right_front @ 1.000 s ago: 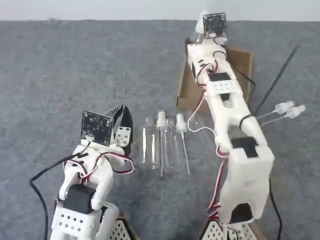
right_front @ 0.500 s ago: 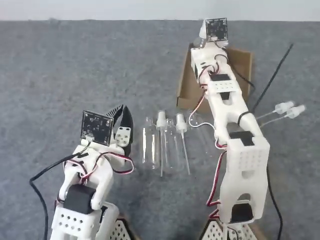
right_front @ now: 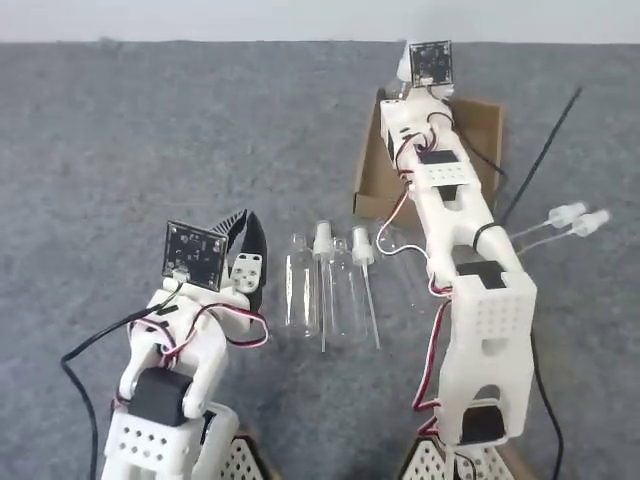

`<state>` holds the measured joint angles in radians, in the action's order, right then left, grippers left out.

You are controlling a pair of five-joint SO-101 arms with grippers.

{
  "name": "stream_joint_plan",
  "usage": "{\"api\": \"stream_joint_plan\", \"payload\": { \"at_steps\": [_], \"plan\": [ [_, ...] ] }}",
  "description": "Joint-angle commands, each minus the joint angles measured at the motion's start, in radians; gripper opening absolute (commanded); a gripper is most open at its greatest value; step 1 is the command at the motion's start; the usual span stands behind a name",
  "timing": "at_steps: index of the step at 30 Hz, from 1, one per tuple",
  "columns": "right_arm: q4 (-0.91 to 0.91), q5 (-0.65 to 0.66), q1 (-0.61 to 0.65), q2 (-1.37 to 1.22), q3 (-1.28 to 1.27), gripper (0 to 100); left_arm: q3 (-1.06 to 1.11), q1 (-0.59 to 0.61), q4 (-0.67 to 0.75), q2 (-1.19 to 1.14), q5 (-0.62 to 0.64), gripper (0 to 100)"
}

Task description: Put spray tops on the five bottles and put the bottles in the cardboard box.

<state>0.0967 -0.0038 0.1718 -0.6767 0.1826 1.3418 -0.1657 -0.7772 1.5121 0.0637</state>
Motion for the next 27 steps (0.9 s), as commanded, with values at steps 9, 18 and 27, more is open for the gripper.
{"api": "stream_joint_plan", "payload": {
  "at_steps": [9, 18, 27],
  "plan": [
    [-0.013, -0.003, -0.013, 0.013, 0.060, 9.5, -0.013, 0.005, 0.031, 0.017, -0.003, 1],
    [-0.008, -0.002, -0.010, 0.010, 0.060, 22.9, -0.015, 0.006, 0.031, 0.017, -0.003, 1],
    [-0.007, -0.002, -0.010, 0.018, 0.060, 30.9, -0.015, 0.006, 0.031, 0.017, -0.003, 1]
  ]
}}
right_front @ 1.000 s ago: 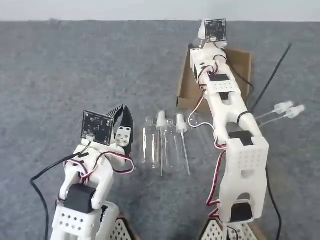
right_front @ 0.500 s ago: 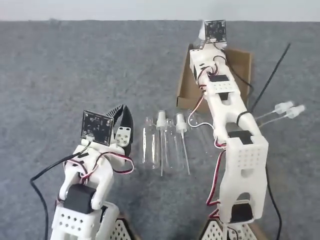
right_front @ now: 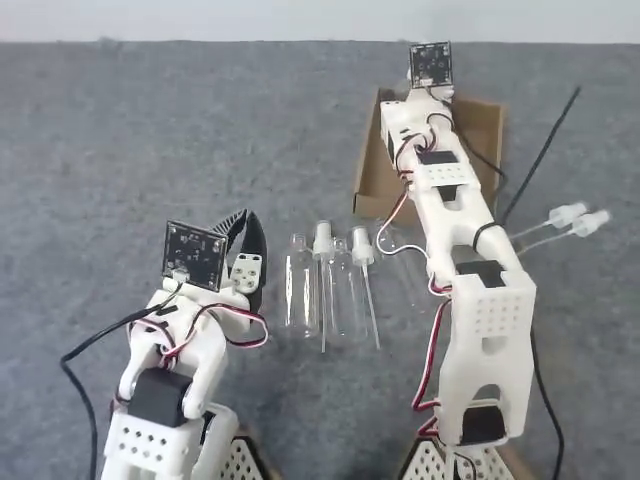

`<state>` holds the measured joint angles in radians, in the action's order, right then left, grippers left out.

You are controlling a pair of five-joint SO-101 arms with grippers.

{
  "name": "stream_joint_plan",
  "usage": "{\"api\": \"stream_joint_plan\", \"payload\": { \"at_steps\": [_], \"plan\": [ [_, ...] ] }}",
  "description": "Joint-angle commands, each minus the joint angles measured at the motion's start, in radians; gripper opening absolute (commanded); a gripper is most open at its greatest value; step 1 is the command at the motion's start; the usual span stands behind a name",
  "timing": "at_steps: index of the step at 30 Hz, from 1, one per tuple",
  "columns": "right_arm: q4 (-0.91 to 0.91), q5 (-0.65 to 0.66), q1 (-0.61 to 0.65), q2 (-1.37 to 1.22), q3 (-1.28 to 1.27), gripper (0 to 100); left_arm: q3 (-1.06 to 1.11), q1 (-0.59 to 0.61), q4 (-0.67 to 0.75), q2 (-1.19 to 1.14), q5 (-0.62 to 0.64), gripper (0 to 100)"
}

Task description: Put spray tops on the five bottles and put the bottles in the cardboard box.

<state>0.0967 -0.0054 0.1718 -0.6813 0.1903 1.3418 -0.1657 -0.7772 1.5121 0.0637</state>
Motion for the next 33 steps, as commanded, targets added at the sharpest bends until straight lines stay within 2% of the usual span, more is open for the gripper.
{"api": "stream_joint_plan", "payload": {
  "at_steps": [1, 5, 16, 22, 33],
  "plan": [
    [-0.007, 0.000, -0.012, 0.024, 0.054, 30.9, -0.015, 0.006, 0.031, 0.017, -0.003, 1],
    [0.001, 0.000, -0.012, 0.067, 0.052, 30.9, -0.015, 0.006, 0.031, 0.017, -0.003, 1],
    [0.248, -0.003, -0.018, 0.378, 0.057, 30.8, -0.015, 0.005, 0.031, 0.017, -0.003, 1],
    [0.541, -0.002, -0.068, 0.576, 0.054, 30.7, -0.016, 0.012, 0.031, 0.017, -0.003, 1],
    [1.129, -0.005, -0.252, 0.785, 0.051, 30.7, -0.016, 0.012, 0.031, 0.017, -0.003, 1]
  ]
}}
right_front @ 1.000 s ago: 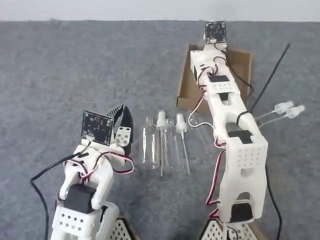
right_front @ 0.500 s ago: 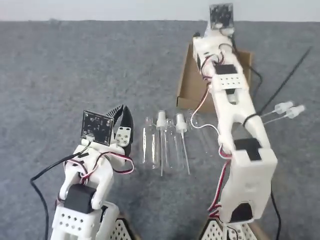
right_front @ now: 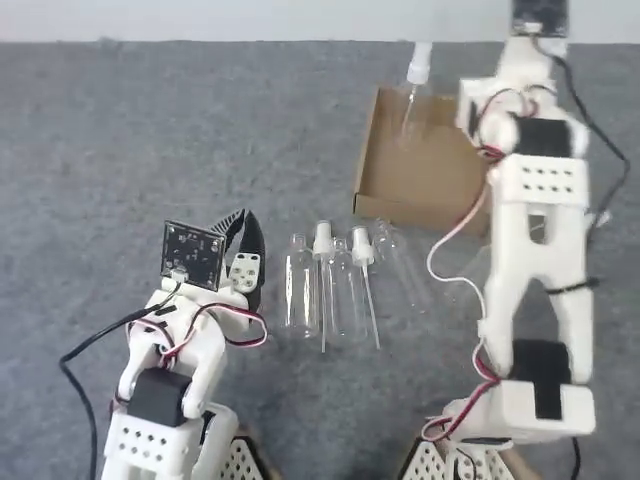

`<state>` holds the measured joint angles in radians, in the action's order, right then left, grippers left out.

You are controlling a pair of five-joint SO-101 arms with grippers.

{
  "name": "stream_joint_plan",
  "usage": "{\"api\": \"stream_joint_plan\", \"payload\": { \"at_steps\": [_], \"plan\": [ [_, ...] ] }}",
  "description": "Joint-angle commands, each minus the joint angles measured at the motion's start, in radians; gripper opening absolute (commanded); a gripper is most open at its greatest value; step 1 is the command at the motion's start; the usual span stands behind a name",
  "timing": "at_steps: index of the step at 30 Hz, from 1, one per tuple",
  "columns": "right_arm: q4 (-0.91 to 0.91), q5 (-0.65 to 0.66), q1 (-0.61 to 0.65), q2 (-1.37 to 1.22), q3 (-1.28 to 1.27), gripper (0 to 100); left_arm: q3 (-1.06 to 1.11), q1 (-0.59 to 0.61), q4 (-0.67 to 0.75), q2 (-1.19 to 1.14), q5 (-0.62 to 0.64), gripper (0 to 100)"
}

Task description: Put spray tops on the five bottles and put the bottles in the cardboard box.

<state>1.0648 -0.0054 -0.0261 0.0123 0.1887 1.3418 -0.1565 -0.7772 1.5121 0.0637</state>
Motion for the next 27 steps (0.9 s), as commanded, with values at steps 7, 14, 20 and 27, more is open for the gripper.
{"api": "stream_joint_plan", "payload": {
  "at_steps": [7, 14, 20, 27],
  "plan": [
    [0.214, -0.008, -0.282, 0.025, 0.005, 30.7, -0.016, 0.003, 0.031, 0.017, -0.003, 1],
    [0.045, -0.011, -0.414, -0.237, 0.006, 30.7, -0.015, -0.002, 0.031, 0.017, -0.003, 1],
    [-0.059, -0.086, -0.470, -0.386, 0.006, 30.7, -0.013, -0.002, 0.031, 0.017, -0.003, 1],
    [-0.131, -0.103, -0.493, -0.490, 0.006, 30.7, -0.012, -0.003, 0.031, 0.017, -0.003, 1]
  ]
}}
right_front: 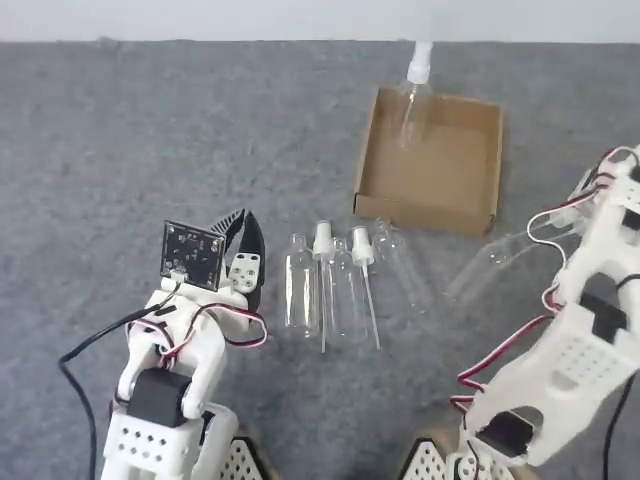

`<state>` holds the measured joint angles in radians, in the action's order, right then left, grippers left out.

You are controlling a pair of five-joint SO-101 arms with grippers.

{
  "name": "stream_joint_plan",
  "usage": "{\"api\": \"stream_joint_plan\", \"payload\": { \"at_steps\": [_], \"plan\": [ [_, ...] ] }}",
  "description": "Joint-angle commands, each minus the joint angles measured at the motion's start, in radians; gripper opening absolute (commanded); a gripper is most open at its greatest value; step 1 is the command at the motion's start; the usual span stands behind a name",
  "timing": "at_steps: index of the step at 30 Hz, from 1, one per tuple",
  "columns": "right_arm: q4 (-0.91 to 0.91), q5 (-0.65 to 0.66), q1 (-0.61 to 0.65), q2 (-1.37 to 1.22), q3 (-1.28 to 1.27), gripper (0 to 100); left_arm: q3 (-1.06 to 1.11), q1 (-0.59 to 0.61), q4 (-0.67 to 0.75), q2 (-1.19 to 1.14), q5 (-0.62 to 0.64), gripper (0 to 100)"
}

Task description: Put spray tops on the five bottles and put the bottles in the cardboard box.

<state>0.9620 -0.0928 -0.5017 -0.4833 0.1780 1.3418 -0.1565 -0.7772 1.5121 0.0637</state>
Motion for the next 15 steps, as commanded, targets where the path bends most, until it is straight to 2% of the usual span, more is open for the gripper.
{"api": "stream_joint_plan", "payload": {
  "at_steps": [1, 4, 9, 15],
  "plan": [
    [-0.036, -0.015, -0.019, -0.005, 0.017, 30.7, -0.012, -0.003, 0.031, 0.017, -0.003, 1],
    [-0.067, -0.015, -0.025, -0.041, 0.017, 29.6, -0.012, -0.003, 0.031, 0.017, -0.003, 1],
    [-0.120, -0.015, -0.035, -0.088, 0.017, 20.7, -0.010, -0.003, 0.031, 0.017, -0.003, 1],
    [-0.114, -0.008, -0.053, -0.094, 0.015, 14.9, -0.010, -0.002, 0.031, 0.017, -0.003, 1]
  ]
}}
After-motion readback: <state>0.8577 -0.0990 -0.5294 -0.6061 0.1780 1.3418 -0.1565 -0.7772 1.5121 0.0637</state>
